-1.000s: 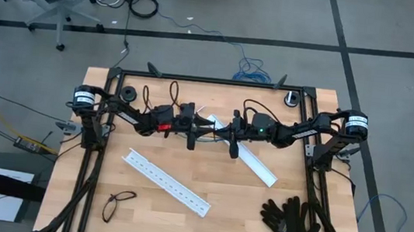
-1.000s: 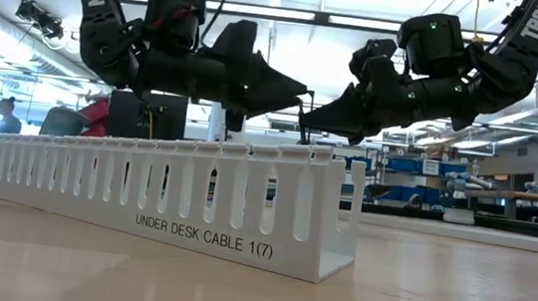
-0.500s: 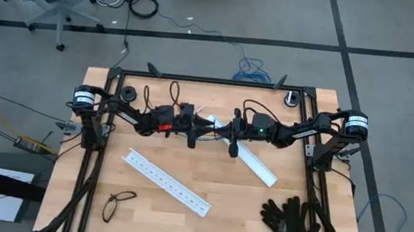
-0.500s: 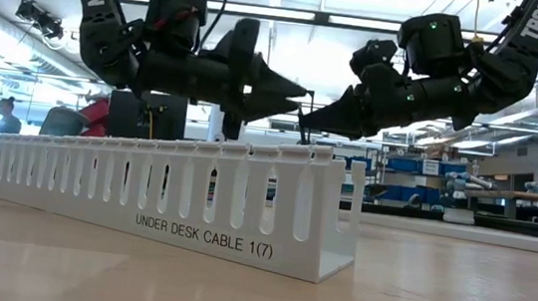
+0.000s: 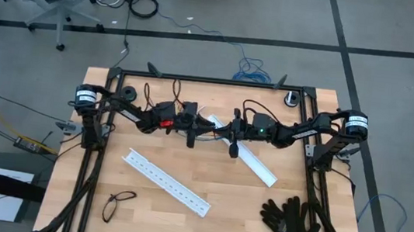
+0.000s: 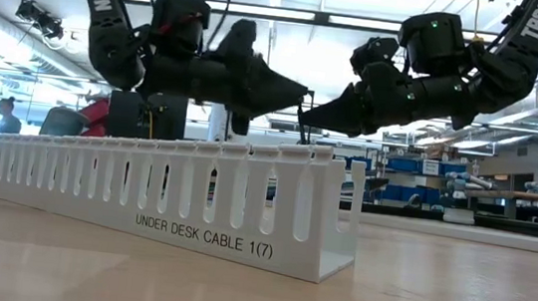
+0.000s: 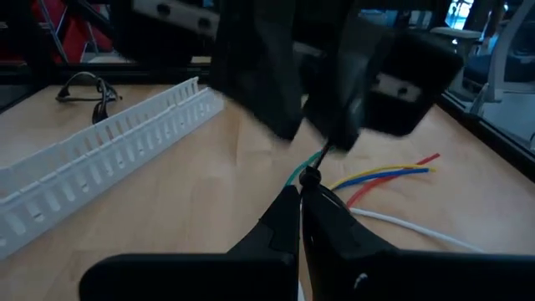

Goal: Ziptie cables
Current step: Wrap the cable wire in the zip tie

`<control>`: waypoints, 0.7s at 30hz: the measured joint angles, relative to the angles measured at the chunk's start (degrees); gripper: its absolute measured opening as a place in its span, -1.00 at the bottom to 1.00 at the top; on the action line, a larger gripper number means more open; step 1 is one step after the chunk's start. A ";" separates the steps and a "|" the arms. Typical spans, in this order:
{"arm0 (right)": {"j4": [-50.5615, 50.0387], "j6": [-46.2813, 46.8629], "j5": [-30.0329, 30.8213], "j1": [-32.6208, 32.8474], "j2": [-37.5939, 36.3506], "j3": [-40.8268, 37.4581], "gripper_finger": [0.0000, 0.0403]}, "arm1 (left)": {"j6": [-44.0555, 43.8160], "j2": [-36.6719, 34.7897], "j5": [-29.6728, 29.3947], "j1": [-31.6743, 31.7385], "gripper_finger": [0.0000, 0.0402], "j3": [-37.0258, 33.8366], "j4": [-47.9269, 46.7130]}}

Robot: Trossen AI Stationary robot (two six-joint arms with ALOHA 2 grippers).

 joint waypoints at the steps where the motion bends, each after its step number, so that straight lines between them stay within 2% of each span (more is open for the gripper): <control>1: -0.09 0.00 -0.06 0.00 0.01 0.14 -1.00 | -0.03 0.94 0.58 0.02 -0.75 0.46 -0.07; 8: -1.51 0.03 -0.09 0.00 0.02 0.32 -1.00 | -2.43 5.86 4.66 1.21 -0.97 5.48 0.36; 13: -3.42 1.17 0.00 0.00 0.02 0.34 -1.00 | -1.34 5.85 5.96 1.70 -1.00 5.27 4.15; 21: -3.18 2.04 2.36 0.02 0.02 0.34 -0.98 | -1.94 5.85 6.70 1.93 -1.00 4.45 3.95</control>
